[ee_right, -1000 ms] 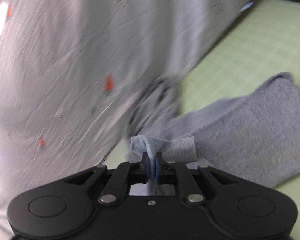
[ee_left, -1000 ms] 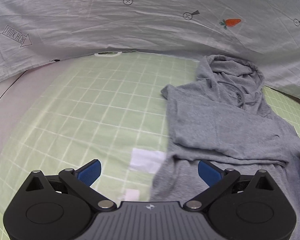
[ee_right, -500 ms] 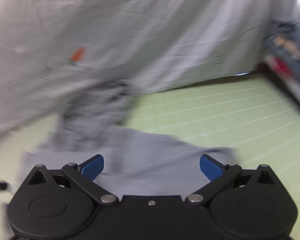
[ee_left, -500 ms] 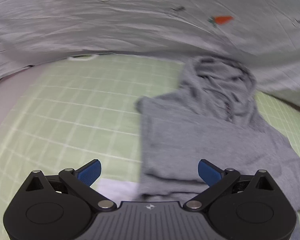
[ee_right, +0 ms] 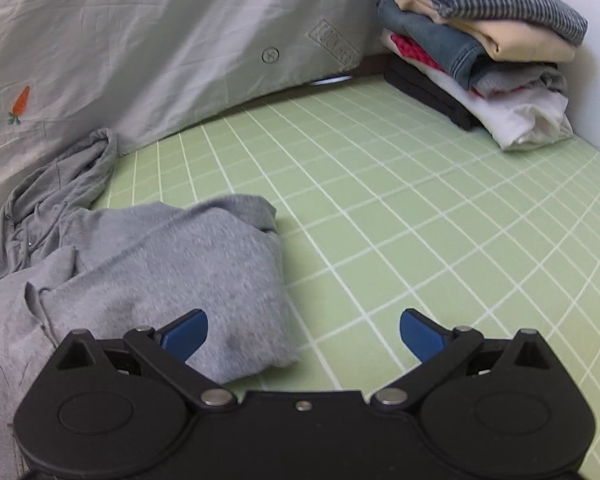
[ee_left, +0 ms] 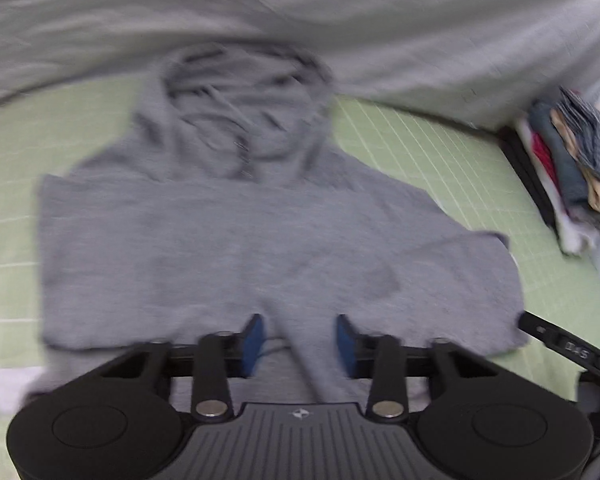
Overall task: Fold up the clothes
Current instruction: 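Grasp the hoodie hem with the left gripper and lift it toward the hood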
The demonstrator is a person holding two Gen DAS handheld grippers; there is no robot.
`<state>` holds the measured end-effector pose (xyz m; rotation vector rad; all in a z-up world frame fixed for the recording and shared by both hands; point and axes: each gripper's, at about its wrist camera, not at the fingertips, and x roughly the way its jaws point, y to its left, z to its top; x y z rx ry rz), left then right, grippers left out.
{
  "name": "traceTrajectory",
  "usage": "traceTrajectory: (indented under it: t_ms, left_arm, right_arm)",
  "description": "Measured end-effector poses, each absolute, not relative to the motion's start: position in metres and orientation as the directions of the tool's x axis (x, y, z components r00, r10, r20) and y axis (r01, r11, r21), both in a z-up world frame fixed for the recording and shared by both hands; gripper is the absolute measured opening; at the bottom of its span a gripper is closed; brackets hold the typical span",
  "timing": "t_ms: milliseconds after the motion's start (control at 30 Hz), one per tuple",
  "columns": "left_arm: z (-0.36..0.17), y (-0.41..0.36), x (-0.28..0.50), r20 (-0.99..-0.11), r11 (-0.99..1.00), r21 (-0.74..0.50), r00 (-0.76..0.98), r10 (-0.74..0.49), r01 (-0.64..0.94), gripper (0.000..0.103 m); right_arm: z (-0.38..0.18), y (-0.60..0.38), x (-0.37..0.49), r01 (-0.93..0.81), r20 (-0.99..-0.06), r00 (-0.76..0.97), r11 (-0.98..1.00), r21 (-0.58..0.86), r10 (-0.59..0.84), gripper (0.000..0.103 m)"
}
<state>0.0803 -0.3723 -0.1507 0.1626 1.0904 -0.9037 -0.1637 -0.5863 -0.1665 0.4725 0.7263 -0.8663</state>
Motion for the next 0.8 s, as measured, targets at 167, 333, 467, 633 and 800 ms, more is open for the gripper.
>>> traceTrajectory:
  t_ms: [167, 333, 467, 633, 800]
  left_arm:
    - [-0.161, -0.387, 0.081, -0.848, 0.65, -0.264, 0.15, -0.509, 0.712, 0.027]
    - [-0.164, -0.386, 0.082, -0.856, 0.668, -0.264, 0.15, -0.495, 0.696, 0.034]
    - [-0.164, -0.392, 0.074, -0.864, 0.653, -0.223, 0.163, -0.477, 0.724, 0.042]
    - [-0.164, -0.392, 0.07, -0.879, 0.667, -0.217, 0.154, -0.451, 0.713, 0.042]
    - [-0.169, -0.385, 0.064, -0.877, 0.675, -0.247, 0.135, -0.46, 0.695, 0.041]
  right_arm:
    - [-0.17, -0.585, -0.157, 0.799, -0.748, 0.441, 0.597, 0.075, -0.497, 0.103]
    - [-0.172, -0.582, -0.155, 0.791, -0.756, 0.435, 0.609, 0.062, -0.488, 0.103]
    - [-0.173, -0.58, -0.153, 0.783, -0.763, 0.431, 0.619, 0.052, -0.482, 0.103]
    - [-0.17, -0.574, -0.152, 0.751, -0.751, 0.466, 0.658, 0.057, -0.467, 0.103]
    - [-0.169, -0.574, -0.153, 0.759, -0.75, 0.462, 0.649, 0.059, -0.473, 0.103]
